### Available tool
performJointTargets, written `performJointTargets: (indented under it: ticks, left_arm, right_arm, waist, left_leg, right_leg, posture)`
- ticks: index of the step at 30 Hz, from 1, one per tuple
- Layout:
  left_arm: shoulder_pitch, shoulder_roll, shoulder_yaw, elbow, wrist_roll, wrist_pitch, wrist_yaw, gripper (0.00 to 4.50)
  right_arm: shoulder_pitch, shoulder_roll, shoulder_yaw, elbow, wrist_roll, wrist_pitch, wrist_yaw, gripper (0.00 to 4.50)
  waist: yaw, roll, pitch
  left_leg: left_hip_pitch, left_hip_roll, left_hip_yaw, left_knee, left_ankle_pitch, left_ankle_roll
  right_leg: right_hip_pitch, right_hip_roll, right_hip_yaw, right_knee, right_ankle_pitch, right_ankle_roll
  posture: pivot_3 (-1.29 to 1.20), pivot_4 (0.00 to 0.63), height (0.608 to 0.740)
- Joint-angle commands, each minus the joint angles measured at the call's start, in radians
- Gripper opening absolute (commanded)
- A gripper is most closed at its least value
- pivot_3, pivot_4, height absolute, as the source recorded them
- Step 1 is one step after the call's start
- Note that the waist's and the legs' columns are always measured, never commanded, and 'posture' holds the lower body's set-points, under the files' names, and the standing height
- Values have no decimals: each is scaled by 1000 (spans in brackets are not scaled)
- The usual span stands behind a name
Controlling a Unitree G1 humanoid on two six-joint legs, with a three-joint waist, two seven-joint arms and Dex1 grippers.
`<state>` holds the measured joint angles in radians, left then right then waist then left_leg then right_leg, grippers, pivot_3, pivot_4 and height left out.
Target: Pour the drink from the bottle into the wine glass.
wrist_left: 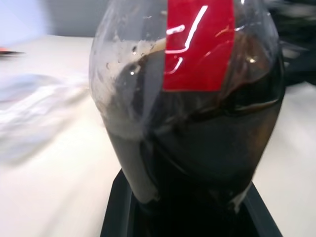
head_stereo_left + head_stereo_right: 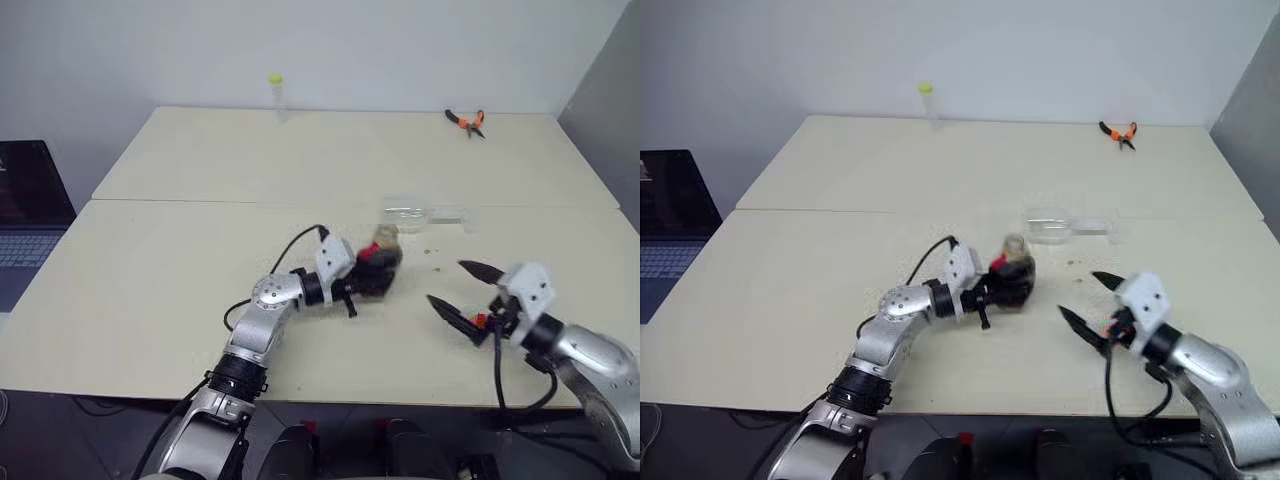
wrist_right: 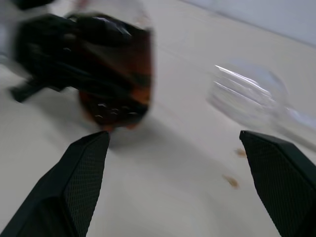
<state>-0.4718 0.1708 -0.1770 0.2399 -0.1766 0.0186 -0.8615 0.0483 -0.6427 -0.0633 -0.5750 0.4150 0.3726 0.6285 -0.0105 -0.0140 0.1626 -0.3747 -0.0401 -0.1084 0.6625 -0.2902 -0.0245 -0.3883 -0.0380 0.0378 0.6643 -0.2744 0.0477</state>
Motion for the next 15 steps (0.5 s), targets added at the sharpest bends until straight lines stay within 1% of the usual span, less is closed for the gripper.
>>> performJointTargets:
  ticks: [1,5,8,10,15]
  left_arm:
    - [-12,-8,90,-5,11,-52,146,645]
    - [-26,1,168,48,40,-98,294,645]
    - [-39,25,211,111,61,-134,372,645]
    - [-63,40,259,182,51,-137,424,645]
    - [-152,111,336,392,59,-239,505,645]
  right_arm:
    - [-87,7,86,-62,-7,73,-10,4500]
    - [-193,21,154,-41,-51,102,-21,4500]
    - [-247,30,171,-17,-62,117,-20,4500]
    - [-285,39,186,4,-74,117,-14,4500]
    - [-377,88,252,51,-118,105,-18,4500]
  waist:
    - [3,0,0]
    - [8,0,0]
    - [9,-1,0]
    - [8,-1,0]
    - [5,-1,1]
  left_leg:
    - [0,0,0,0,0,0]
    - [-1,-1,0,1,1,-1]
    - [-2,-1,0,1,2,-4]
    - [-2,-1,0,1,2,-4]
    - [-3,-1,0,1,2,-4]
  right_leg:
    - [0,0,0,0,0,0]
    - [-1,-2,0,-1,0,0]
    - [-1,-2,0,-1,0,0]
    - [-2,-2,-1,-1,0,0]
    - [-4,-1,-1,0,0,0]
  posture:
    - [0,150,740]
    - [0,150,740]
    - [0,150,740]
    - [0,150,740]
    - [0,150,740]
